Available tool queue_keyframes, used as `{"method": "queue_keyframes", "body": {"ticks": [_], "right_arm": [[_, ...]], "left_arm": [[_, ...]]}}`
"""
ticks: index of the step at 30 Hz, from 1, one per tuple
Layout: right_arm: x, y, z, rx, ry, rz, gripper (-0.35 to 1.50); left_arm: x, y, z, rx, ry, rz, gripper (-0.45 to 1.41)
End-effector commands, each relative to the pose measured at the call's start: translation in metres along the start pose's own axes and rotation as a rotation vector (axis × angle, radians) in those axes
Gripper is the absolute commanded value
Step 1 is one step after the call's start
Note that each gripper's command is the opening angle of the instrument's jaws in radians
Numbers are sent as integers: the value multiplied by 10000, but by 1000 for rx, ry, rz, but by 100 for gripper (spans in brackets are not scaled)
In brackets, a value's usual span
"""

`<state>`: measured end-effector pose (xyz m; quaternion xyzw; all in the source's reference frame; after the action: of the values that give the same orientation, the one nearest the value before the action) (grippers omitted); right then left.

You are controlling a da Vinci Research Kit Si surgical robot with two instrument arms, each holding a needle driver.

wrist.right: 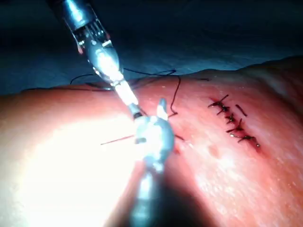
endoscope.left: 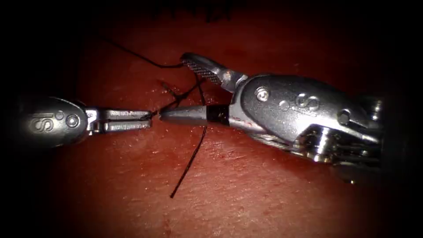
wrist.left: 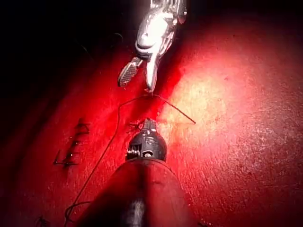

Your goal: Wound Closure

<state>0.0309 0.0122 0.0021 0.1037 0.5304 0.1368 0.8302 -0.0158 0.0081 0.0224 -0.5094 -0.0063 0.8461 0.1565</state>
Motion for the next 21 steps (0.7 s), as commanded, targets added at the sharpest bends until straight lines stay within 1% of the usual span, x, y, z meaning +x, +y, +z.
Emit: {"method": "queue_keyframes", "body": {"ticks": [1, 2, 3, 4, 6, 8, 9, 11, 12, 13, 14, 15, 17, 19, 21], "right_arm": [[-27, -3, 15, 30, -33, -21, 105], [-34, -4, 18, 36, -43, -28, 105], [-47, -3, 26, 38, -64, -37, 105], [-47, -3, 26, 38, -64, -37, 105], [-66, 6, 39, 40, -90, -90, 106], [-69, 12, 41, 24, -100, -122, 106], [-69, 15, 43, 12, -112, -139, 110], [-66, 17, 52, -4, -94, -215, 110], [-66, 17, 52, -4, -94, -215, 110], [-61, 16, 57, -17, -76, -261, 106], [-58, 16, 59, -27, -63, -284, 106], [-50, 17, 61, -48, -36, -322, 106], [-46, 16, 62, -55, -28, -338, 106], [-38, 13, 67, -80, 1, -415, 111], [-35, 9, 72, -86, 5, -457, 111]], "left_arm": [[-3, 0, 6, 3, -2, 0, -45], [-4, 1, 6, 4, -2, 0, -45], [-4, 1, 7, 5, -3, 0, -45], [-4, 1, 7, 5, -3, 0, -45], [-3, 2, 8, 7, -4, -6, -45], [-4, 3, 8, 7, -5, -12, -45], [-4, 3, 8, 7, -5, -17, -45], [-4, 4, 9, 10, -3, -23, -45], [-4, 4, 9, 10, -3, -23, -45], [-4, 4, 9, 9, -7, -35, -45], [-5, 4, 9, 9, -7, -35, -45], [-5, 5, 9, 6, -13, -45, -45], [-5, 5, 9, 5, -15, -45, -45], [-5, 5, 9, 5, -16, -57, -45], [-5, 5, 9, 5, -17, -74, -45]]}}
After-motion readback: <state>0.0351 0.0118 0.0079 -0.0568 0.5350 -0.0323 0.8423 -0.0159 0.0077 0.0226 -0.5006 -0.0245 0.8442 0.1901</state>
